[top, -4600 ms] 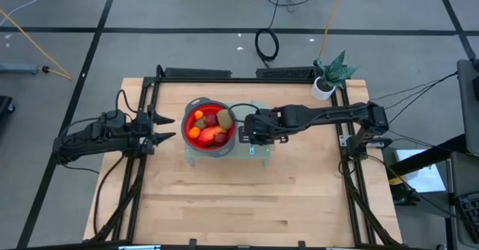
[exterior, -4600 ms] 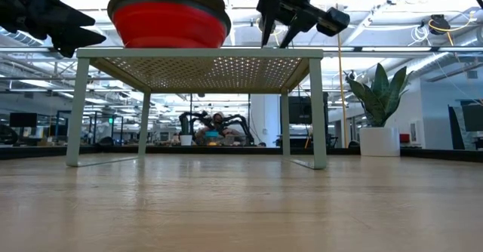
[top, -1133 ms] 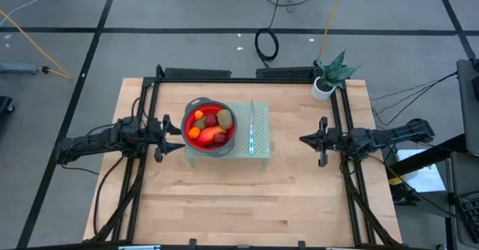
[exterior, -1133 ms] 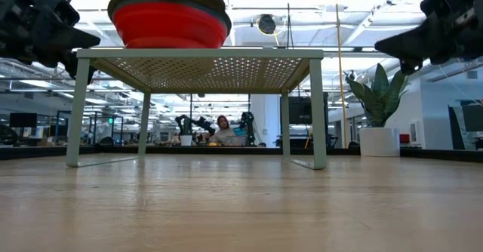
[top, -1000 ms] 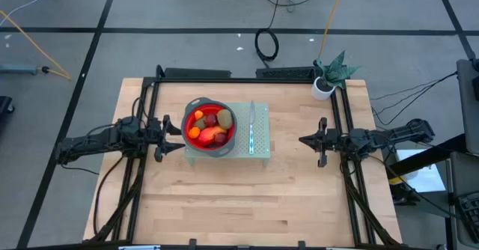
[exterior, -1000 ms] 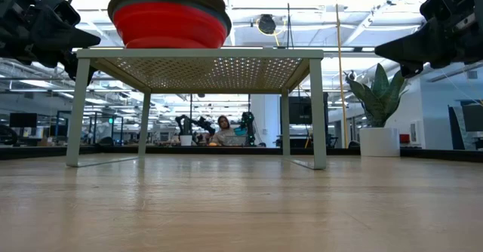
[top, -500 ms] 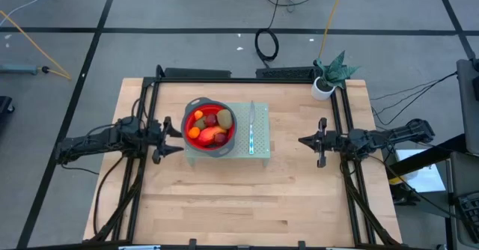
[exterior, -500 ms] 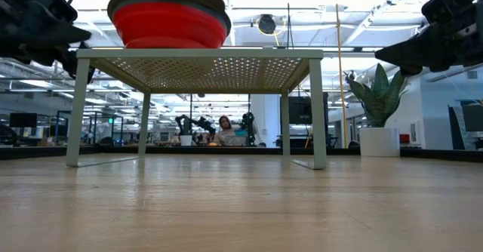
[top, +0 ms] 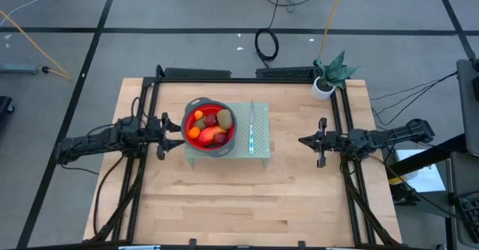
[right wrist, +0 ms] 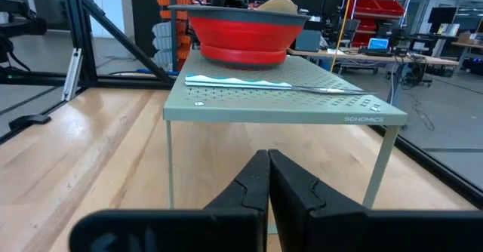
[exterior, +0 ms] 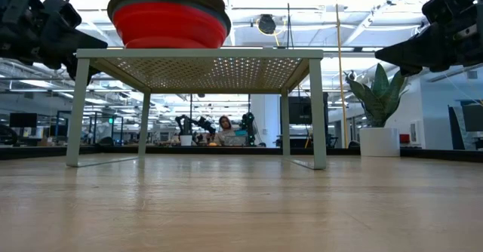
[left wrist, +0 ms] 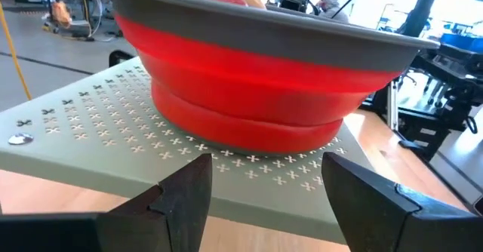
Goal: Pick & Place Fruit
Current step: Return to Home Position
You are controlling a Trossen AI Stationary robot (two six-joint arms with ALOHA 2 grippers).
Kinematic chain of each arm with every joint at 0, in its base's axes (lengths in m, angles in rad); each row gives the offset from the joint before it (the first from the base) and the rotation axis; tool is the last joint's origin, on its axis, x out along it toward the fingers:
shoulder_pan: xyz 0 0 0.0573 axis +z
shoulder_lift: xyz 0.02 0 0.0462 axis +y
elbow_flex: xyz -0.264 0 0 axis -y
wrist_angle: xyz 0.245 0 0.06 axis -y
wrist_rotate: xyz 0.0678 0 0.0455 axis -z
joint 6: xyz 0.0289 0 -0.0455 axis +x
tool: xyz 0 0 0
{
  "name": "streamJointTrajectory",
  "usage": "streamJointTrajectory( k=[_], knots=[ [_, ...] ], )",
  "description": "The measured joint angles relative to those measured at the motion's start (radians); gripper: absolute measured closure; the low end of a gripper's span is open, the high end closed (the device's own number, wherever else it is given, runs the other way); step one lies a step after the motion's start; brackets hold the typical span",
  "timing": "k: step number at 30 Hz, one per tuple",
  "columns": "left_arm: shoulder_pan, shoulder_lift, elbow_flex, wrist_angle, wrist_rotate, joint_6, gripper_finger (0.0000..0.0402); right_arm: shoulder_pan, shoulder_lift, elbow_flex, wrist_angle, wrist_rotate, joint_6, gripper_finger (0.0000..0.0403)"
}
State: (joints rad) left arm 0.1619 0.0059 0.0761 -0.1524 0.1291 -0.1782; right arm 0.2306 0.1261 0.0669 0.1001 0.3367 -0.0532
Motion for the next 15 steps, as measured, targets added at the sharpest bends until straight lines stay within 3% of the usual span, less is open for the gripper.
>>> streamJointTrajectory(
  k=[15],
  knots=[
    [0.000, 0.000, 0.000, 0.000, 0.000, -0.009, 0.0151, 0.000, 0.000, -0.001, -0.001, 0.000, 0.000, 0.0399]
  ],
)
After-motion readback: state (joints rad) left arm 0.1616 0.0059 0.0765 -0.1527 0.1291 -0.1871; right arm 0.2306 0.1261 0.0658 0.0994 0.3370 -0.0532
